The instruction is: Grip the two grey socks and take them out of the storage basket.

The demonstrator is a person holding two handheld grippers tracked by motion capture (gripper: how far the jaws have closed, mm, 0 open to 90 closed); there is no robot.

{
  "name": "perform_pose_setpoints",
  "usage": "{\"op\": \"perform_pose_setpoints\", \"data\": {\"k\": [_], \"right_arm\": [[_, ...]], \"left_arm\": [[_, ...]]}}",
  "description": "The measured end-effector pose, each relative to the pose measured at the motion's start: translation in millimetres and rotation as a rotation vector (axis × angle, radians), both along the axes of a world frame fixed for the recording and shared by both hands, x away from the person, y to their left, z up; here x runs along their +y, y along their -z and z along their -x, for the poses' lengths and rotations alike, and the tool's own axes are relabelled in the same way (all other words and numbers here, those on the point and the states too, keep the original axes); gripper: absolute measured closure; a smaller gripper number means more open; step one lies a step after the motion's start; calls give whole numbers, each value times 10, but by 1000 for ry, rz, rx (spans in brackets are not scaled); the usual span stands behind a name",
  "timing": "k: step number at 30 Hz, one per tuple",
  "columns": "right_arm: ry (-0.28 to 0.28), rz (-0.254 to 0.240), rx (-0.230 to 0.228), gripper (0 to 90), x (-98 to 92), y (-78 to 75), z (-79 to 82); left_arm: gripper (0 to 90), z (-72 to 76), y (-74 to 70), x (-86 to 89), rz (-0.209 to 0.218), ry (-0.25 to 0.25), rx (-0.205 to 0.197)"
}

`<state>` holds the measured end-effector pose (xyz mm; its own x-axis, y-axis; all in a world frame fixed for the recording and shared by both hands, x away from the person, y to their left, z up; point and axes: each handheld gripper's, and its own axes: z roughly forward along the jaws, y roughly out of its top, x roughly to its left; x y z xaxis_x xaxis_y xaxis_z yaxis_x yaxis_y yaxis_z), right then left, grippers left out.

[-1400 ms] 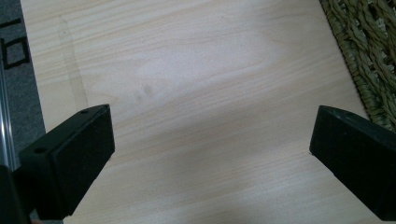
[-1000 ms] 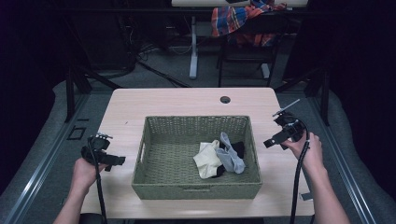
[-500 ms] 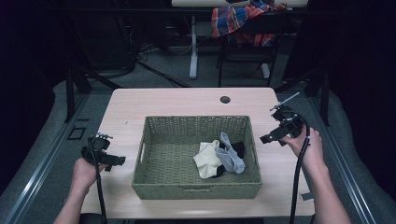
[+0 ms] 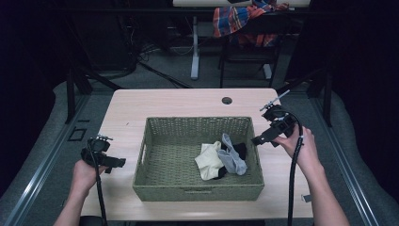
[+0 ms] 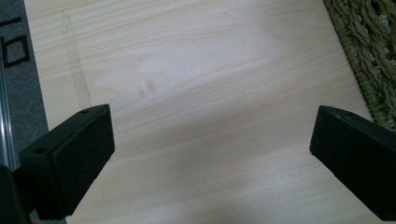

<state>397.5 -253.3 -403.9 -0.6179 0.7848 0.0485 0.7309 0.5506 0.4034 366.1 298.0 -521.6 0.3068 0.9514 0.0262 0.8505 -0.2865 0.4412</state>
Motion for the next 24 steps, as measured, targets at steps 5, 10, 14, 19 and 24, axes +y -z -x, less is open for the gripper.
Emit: {"op": "perform_pose_setpoints", "data": {"k": [5,10,14,19,24], "right_arm": [[-44,7,12,0,183,-15,13],[-70,8,18,0,354,12,-19],[-83,8,26,0,442,23,-43],[-107,18,41,0,577,56,-96],[-113,-3,70,0,715,157,-205]], "left_arm": [[2,-4,1,-11,1,6,1],[2,-5,2,-4,3,4,1],[2,-6,1,-8,4,5,1],[2,-11,4,-14,4,10,4],[2,-9,3,-6,6,4,0]]}}
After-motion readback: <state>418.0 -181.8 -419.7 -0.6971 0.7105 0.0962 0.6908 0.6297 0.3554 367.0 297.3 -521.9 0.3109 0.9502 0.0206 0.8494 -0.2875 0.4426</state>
